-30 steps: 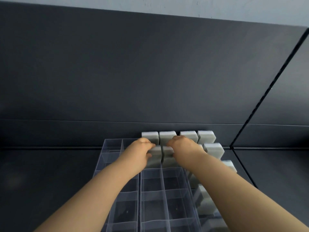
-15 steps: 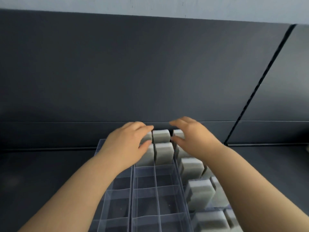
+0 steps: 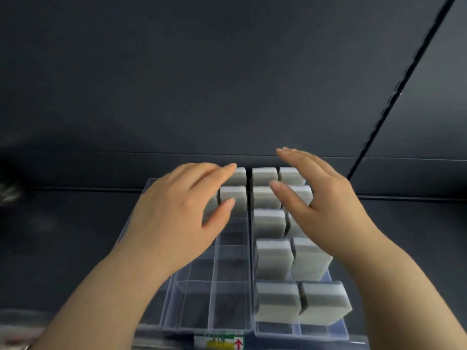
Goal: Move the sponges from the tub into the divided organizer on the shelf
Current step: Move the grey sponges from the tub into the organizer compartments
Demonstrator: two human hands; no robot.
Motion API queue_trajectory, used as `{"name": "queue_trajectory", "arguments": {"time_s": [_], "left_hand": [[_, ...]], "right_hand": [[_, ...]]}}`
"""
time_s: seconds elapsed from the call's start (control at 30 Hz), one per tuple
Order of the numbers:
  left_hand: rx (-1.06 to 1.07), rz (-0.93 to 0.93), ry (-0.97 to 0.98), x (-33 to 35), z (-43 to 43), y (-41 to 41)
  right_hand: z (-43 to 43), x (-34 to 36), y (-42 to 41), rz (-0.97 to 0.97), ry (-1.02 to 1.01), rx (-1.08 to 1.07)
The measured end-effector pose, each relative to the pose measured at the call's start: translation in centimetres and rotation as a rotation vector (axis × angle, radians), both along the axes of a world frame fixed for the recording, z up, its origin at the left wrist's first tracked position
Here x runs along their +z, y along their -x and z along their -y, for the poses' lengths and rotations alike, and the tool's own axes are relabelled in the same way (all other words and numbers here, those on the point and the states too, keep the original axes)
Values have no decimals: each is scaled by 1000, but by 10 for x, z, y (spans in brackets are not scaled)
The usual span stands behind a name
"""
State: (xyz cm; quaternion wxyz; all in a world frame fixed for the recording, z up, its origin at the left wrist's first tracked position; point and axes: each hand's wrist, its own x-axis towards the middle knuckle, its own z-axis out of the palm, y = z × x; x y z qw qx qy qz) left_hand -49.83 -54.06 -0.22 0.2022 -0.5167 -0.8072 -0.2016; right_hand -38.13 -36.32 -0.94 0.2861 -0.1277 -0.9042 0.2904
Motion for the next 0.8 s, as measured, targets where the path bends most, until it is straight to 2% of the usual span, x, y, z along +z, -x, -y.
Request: {"name": "queue_trajectory", "arguments": {"time_s": [0.2, 0.47, 0.8], "left_hand": [[36, 42, 91, -17, 37, -34], [22, 51, 72, -46, 127, -75], [-20, 274, 155, -124, 218, -147]], "right_hand": [[36, -19, -27, 45, 23, 0], [134, -50, -76, 61, 52, -42], [237, -129, -164, 330, 152, -152]]}}
